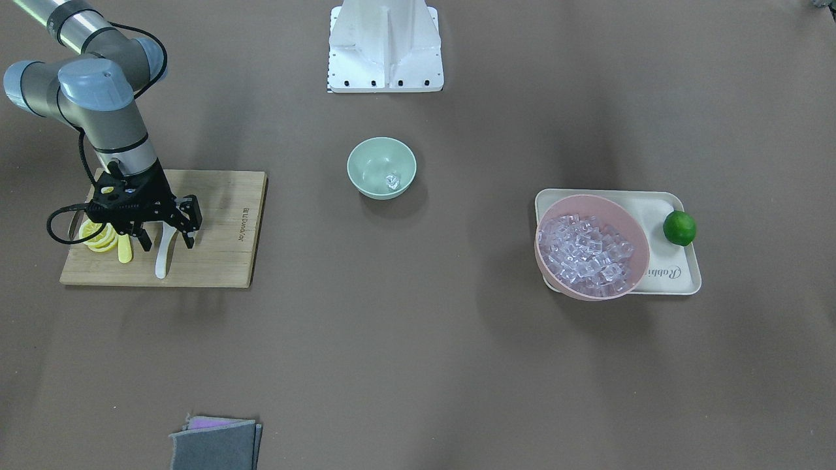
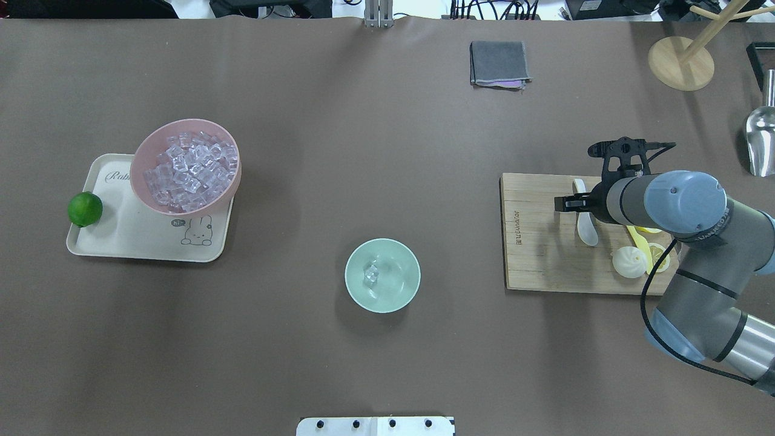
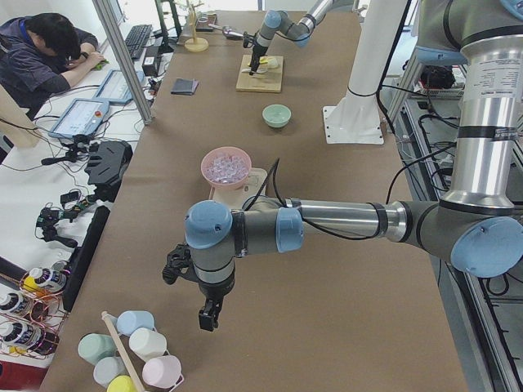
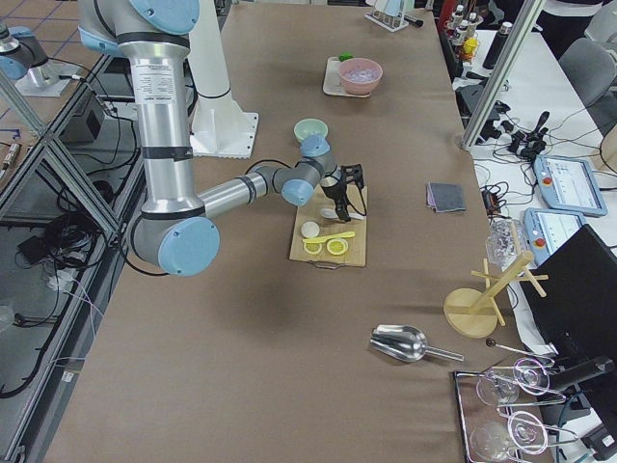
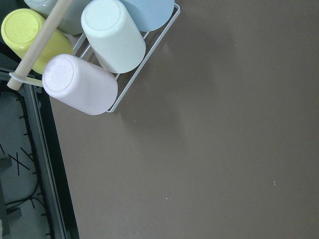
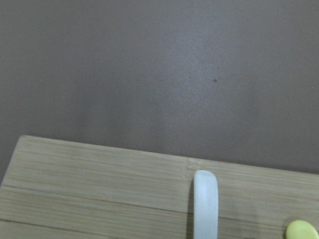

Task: Put spoon and ice into bowl

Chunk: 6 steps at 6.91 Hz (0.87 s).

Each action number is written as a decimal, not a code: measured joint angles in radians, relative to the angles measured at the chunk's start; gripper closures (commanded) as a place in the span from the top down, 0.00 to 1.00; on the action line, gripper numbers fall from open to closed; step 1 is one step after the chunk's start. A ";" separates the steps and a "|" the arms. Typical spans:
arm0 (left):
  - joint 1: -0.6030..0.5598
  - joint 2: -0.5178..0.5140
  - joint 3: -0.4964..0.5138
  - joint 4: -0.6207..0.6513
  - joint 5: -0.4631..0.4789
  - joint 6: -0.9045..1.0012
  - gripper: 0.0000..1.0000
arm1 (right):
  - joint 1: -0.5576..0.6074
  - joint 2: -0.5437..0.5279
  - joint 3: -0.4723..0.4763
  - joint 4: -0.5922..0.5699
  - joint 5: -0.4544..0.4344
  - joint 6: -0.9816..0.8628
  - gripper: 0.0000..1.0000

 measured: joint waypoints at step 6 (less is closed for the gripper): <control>0.000 0.000 -0.005 0.000 0.000 0.001 0.98 | -0.003 -0.010 0.002 0.002 -0.018 0.055 0.00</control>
